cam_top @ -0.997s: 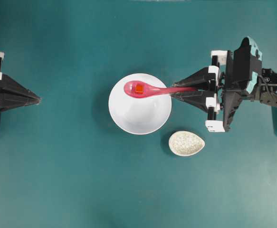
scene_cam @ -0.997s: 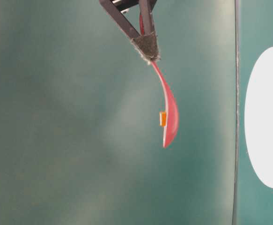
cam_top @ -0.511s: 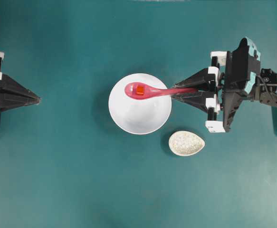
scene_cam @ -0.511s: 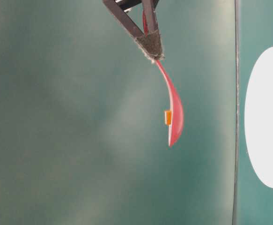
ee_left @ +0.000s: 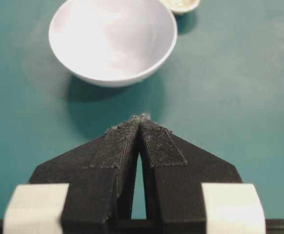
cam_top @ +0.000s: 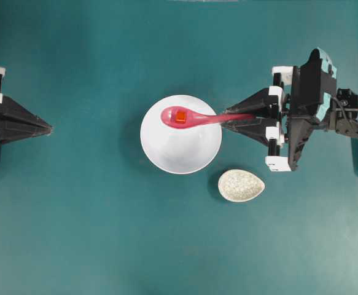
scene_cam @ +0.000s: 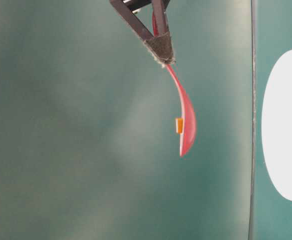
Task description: Grip the spoon and scoop the red block from the bowl with right arm.
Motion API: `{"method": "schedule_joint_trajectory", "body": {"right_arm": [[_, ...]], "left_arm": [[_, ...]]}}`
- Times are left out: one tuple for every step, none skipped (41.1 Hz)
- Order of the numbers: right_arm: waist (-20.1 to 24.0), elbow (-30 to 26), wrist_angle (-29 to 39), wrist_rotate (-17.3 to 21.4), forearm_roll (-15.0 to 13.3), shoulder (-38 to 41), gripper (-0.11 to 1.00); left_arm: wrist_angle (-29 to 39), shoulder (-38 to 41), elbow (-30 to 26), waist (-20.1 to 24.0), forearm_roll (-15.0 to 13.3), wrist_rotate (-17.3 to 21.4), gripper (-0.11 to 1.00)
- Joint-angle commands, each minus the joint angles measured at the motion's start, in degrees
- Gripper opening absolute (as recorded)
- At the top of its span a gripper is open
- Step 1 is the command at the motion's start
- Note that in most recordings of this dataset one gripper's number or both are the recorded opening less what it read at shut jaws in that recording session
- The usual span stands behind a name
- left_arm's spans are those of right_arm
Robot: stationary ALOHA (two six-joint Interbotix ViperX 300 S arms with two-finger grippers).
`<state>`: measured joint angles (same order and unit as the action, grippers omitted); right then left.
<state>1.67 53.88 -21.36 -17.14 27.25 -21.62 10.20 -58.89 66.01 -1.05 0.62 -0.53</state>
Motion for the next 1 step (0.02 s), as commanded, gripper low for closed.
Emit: {"method": "schedule_joint_trajectory", "body": {"right_arm": [[-0.09, -1.58, -0.18, 0.0, -0.09, -0.97, 0.24]], "left_arm": [[-0.53, 0.62, -1.58, -0.18, 0.09, -0.09, 0.0]]}}
